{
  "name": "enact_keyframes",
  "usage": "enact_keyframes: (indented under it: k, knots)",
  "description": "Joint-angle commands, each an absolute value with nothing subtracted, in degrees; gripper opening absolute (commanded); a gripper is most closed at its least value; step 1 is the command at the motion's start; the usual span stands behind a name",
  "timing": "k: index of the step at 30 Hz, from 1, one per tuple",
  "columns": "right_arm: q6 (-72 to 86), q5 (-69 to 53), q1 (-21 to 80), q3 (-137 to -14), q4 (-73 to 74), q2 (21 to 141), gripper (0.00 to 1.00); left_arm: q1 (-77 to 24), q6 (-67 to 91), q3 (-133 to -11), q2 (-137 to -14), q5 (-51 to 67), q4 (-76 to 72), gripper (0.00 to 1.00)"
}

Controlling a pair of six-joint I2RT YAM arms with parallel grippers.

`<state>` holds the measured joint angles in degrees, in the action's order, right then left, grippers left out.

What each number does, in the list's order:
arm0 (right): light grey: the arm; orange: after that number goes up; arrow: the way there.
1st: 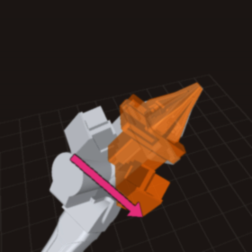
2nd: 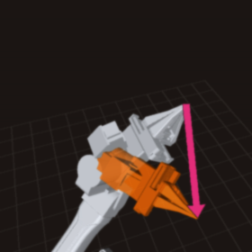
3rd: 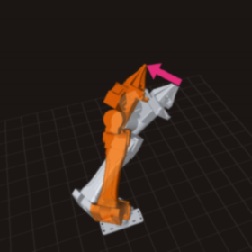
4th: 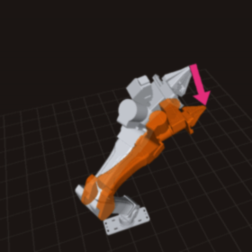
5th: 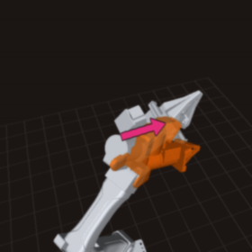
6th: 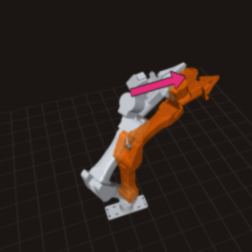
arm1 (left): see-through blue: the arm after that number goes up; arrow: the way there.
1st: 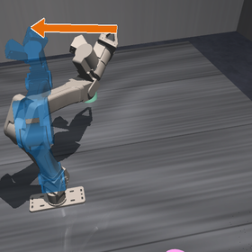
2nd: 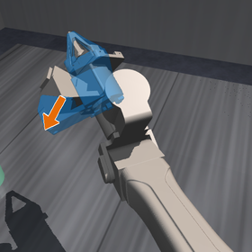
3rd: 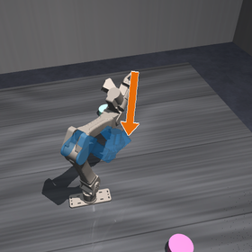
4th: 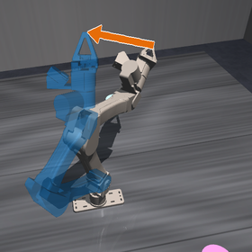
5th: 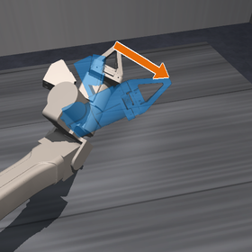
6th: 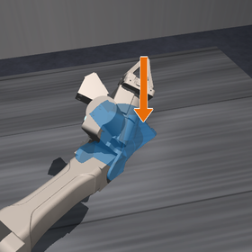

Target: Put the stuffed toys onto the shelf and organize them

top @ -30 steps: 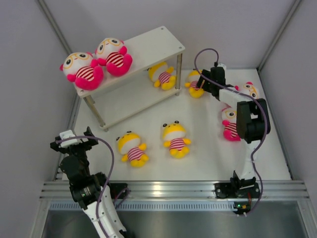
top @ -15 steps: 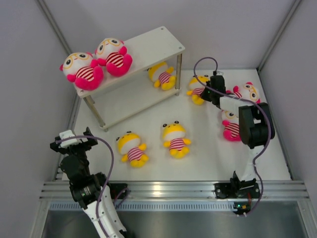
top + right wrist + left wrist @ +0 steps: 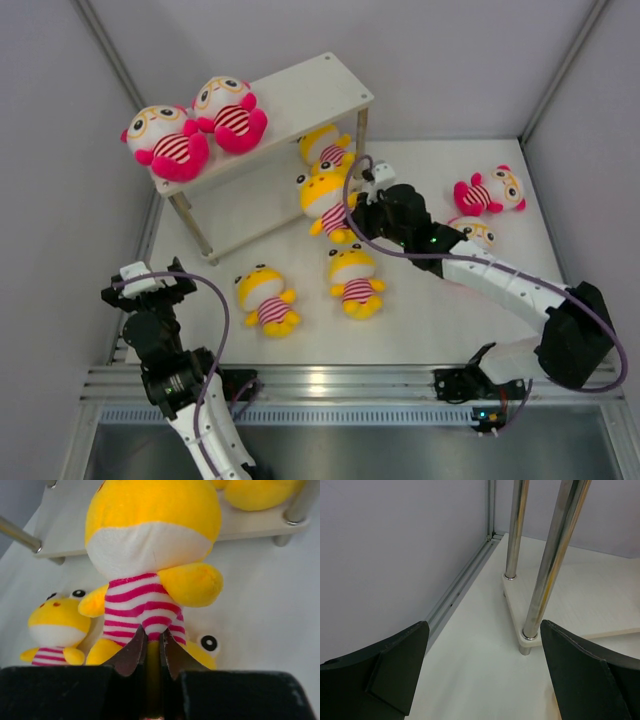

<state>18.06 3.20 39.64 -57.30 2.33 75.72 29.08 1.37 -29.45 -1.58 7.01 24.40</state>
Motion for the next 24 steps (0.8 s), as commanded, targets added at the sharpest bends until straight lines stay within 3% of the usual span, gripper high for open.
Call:
enact_keyframes:
  k: [1, 12, 24]
  knots:
    - [12.4, -4.48, 44.28, -63.34, 0.53, 81.71, 0.0, 29.44, 0.88, -29.53, -0.97, 5.71, 21.97, 0.99]
    - [11.26, -0.36, 45.62, -87.41, -8.44, 107.19, 0.0, 29.44, 0.7, -29.27, -0.97, 6.77, 21.97, 0.99]
    - [8.7, 5.54, 42.89, -95.09, -12.92, 118.74, 0.02, 29.09, 0.53, -29.0, -0.97, 8.26, 21.97, 0.99]
